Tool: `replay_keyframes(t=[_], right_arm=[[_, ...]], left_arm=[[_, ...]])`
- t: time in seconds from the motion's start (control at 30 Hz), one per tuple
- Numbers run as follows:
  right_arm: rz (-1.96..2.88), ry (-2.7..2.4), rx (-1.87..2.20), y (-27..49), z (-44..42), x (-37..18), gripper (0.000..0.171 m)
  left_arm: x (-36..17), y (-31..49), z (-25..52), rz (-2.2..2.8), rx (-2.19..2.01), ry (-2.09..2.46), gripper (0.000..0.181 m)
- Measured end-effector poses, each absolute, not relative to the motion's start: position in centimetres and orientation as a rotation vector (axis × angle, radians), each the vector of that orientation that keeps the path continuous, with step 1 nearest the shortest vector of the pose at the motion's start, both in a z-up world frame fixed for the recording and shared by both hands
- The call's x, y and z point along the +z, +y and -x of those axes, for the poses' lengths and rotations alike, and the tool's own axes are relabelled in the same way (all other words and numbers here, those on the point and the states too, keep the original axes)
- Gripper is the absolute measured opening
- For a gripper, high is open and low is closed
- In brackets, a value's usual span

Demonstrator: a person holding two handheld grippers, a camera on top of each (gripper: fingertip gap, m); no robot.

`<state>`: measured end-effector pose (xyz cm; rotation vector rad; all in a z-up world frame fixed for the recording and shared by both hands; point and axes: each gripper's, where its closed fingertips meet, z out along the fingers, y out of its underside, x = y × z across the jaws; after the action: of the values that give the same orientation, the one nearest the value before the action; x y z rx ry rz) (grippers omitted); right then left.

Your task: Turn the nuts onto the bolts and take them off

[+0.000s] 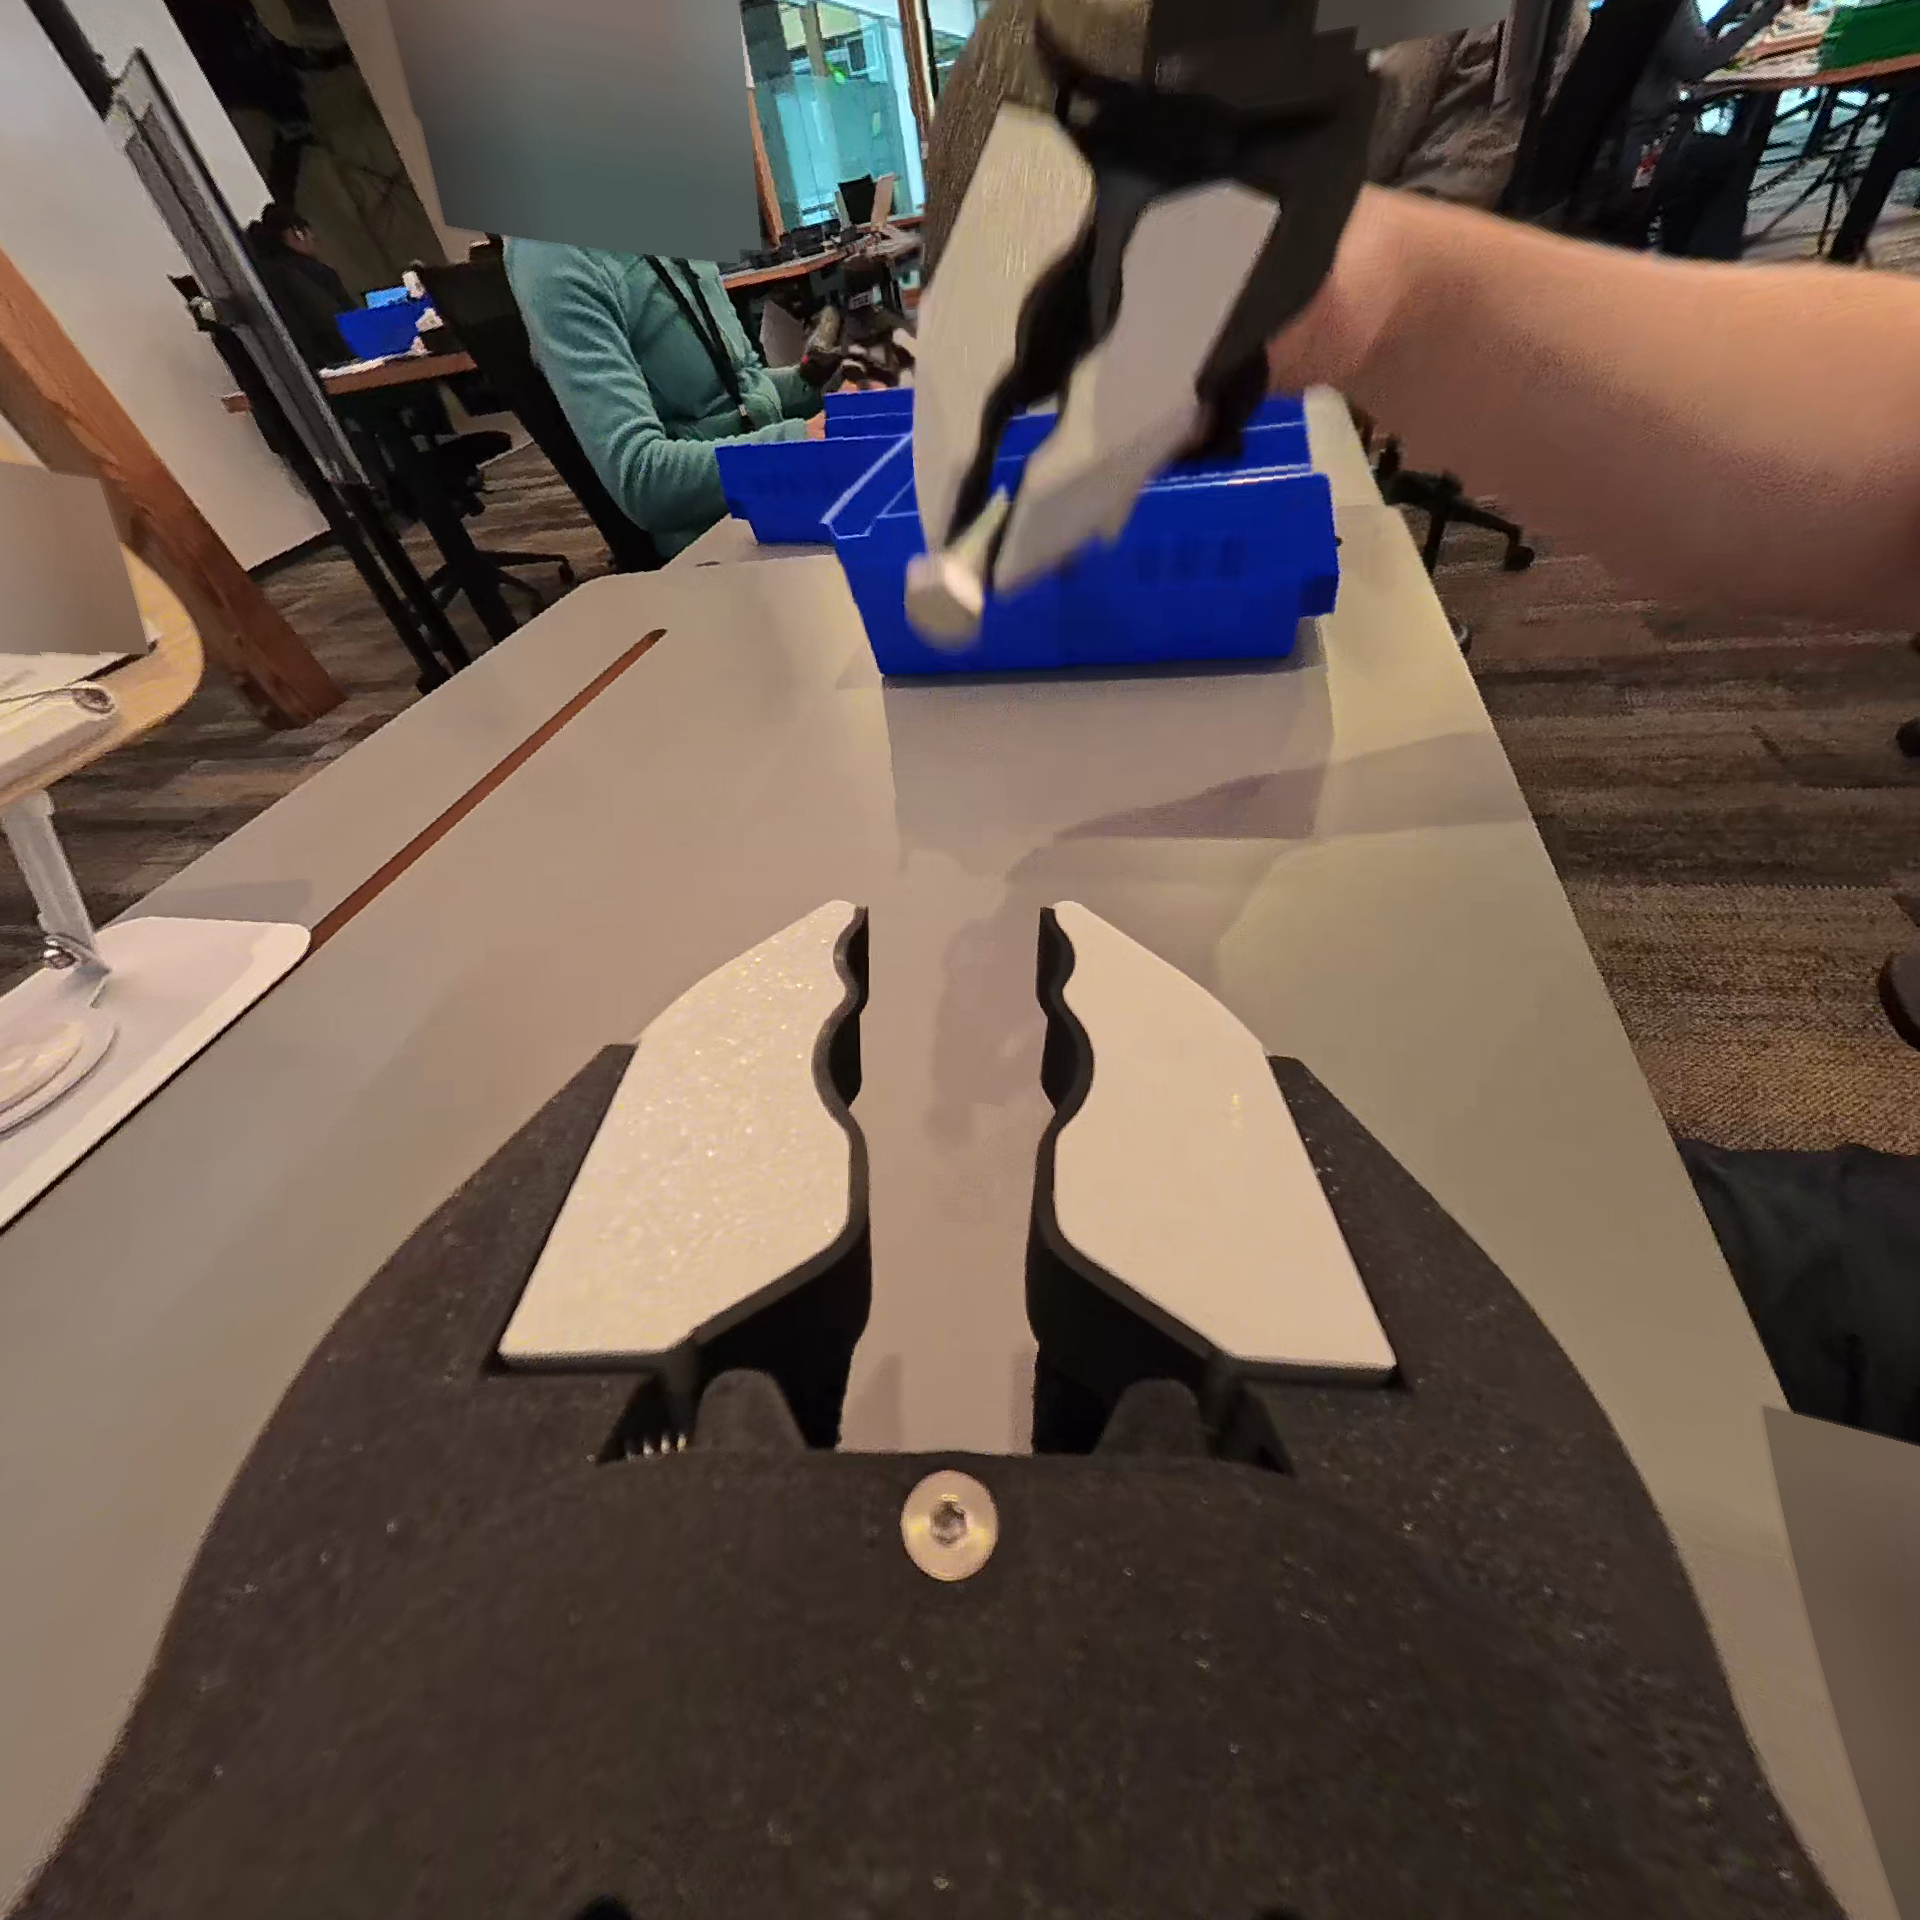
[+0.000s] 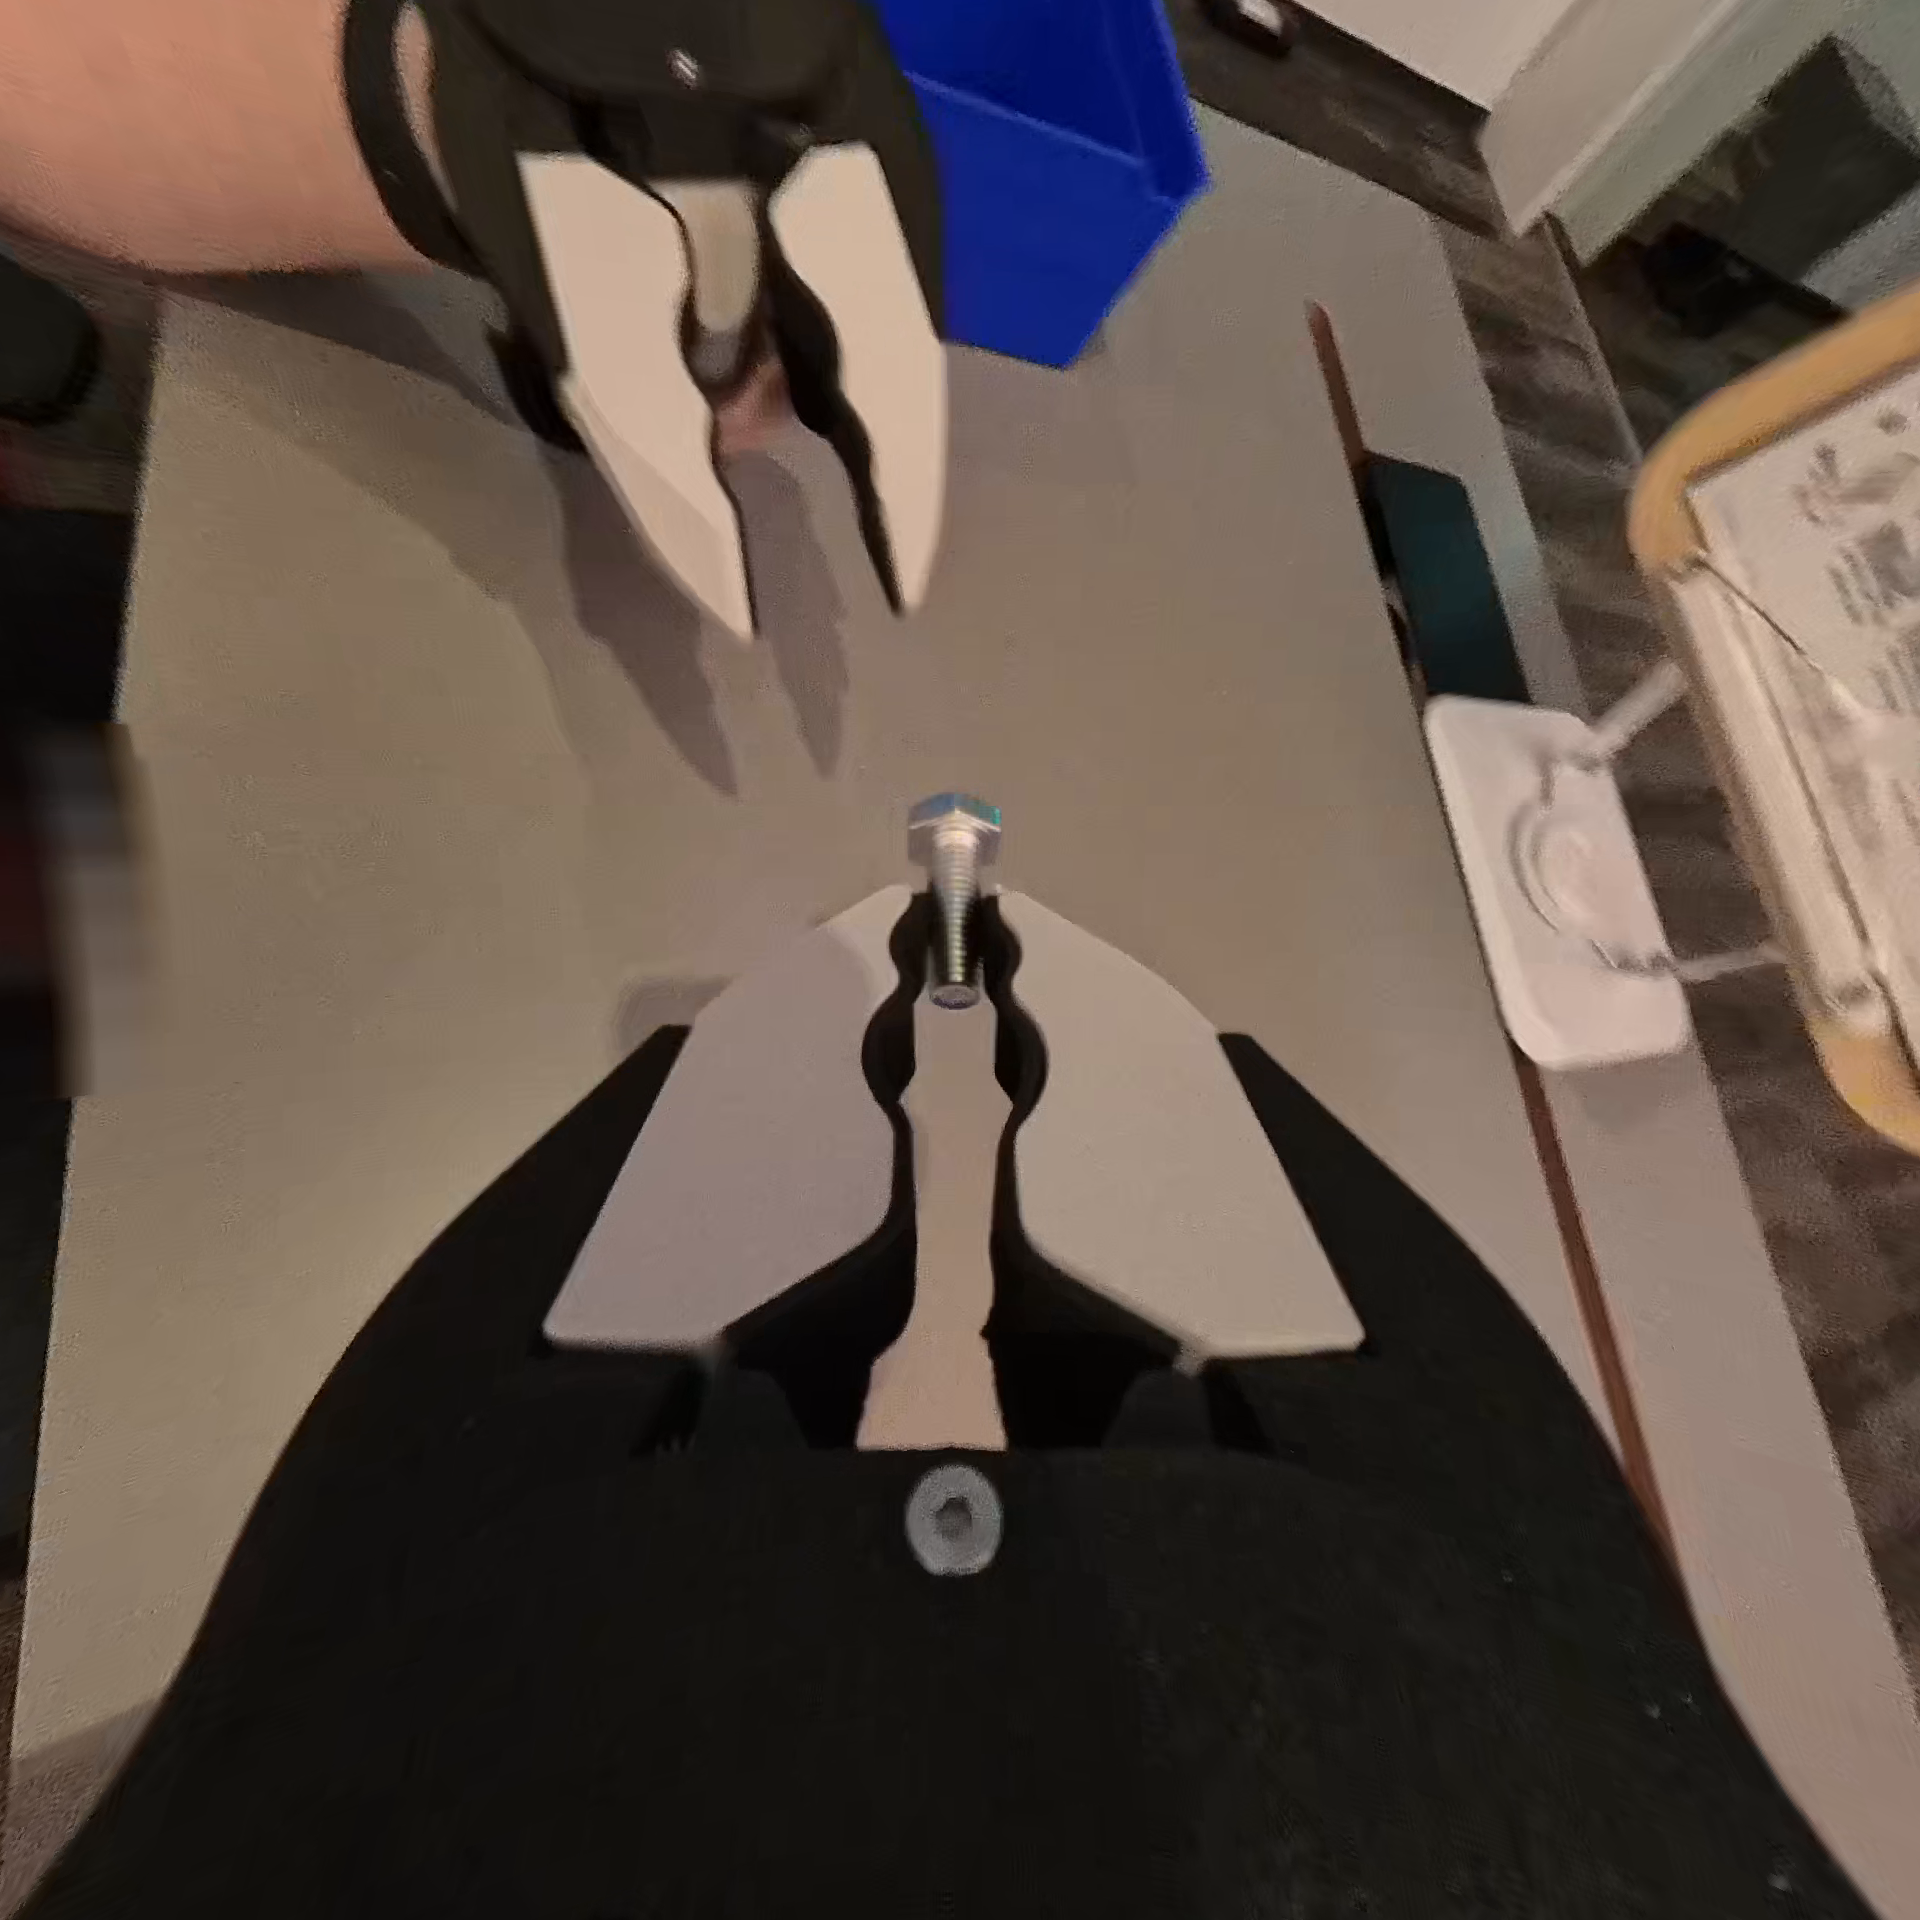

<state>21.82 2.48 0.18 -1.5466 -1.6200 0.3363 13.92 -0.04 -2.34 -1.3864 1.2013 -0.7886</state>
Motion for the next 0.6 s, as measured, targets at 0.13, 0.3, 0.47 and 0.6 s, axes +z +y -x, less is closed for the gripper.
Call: replay_keyframes(t=[0.13, 0.3, 0.47, 0.6], right_arm=[[1.958, -1.255, -0.02, 10.6, -40.3, 3.3, 0.009], [2.485, -0.807, -0.043, 14.5, -57.4, -3.8, 0.01], [2.747, -0.785, -0.047, 14.0, -60.7, -11.7, 0.01], [2.831, -0.884, -0.096, 13.9, -60.8, -13.3, 0.01]], left_arm=[[-2.7, 0.5, -13.6, 1.425, -0.768, 1.198, 0.026], [-3.3, 0.3, -14.2, 1.415, -0.693, 1.248, 0.026], [-5.1, 1.0, -14.3, 1.469, -0.68, 1.275, 0.025], [-5.9, 1.4, -14.3, 1.498, -0.677, 1.279, 0.025]])
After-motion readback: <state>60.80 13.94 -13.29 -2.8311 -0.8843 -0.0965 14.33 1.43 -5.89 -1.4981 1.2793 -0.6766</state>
